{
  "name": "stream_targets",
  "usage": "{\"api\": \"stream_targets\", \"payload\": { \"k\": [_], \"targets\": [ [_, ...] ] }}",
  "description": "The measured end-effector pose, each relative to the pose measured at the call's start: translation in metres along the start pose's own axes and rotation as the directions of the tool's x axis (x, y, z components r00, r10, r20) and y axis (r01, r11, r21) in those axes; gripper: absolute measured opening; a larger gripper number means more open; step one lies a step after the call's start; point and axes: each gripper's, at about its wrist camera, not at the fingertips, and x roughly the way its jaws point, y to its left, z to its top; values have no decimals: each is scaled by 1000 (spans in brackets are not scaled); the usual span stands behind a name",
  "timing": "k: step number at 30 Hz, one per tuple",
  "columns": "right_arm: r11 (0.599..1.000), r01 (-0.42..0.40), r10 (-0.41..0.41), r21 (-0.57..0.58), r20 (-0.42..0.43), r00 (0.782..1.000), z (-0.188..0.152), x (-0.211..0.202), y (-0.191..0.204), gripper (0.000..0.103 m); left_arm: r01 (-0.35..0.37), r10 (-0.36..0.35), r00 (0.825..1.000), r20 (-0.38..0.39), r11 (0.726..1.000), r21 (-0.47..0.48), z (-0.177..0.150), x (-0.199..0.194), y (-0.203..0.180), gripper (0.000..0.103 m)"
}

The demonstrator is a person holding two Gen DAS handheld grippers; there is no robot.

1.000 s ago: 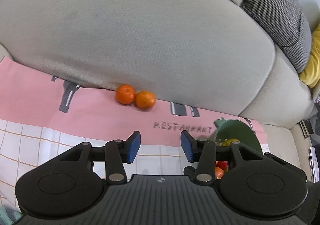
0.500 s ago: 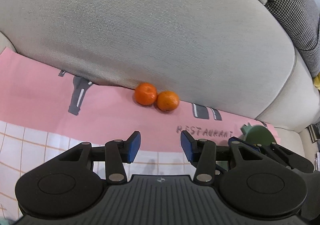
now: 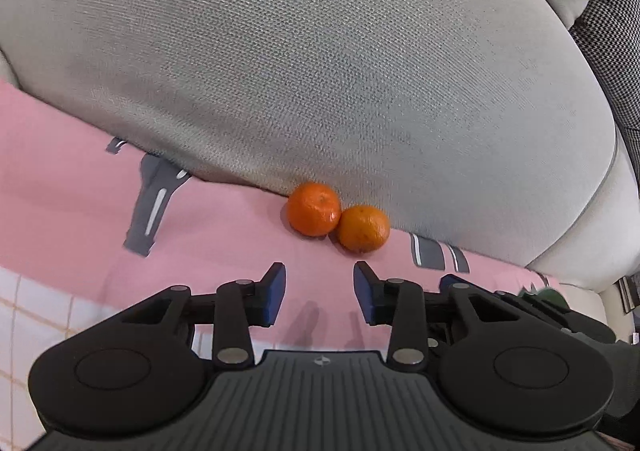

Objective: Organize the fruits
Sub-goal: 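Grasp one mandarin with the left gripper while the right gripper grasps the other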

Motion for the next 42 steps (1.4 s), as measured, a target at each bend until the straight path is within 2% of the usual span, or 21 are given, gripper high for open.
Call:
{"api": "stream_targets", "payload": {
  "k": [8, 12, 16, 25, 30, 42],
  "targets": [
    [999, -30, 30, 15, 12, 999, 12, 31, -3, 44, 5, -5, 1000, 3, 1000, -18, 23, 27, 6, 43],
    [999, -45, 45, 10, 22, 999, 17, 42, 2, 44, 3, -3, 1000, -21, 1000, -16, 30, 40, 9, 43],
    [999, -38, 39, -6, 25, 999, 19, 53, 5, 39, 7, -8, 999, -43, 1000, -12, 32, 47, 13, 43],
    [1000, 1, 0, -30, 31, 1000, 22, 66, 6, 40, 25, -27, 997, -74, 999, -35, 35, 62, 17, 44],
    [1000, 12, -12, -4, 15, 1000, 19, 67, 1, 39, 25, -27, 996, -82, 999, -26, 34, 74, 10, 44],
    [999, 28, -28, -41, -8, 1000, -1, 50, -2, 38, -24, 25, 996, -84, 1000, 17, 24, 90, -29, 44]
  ]
}}
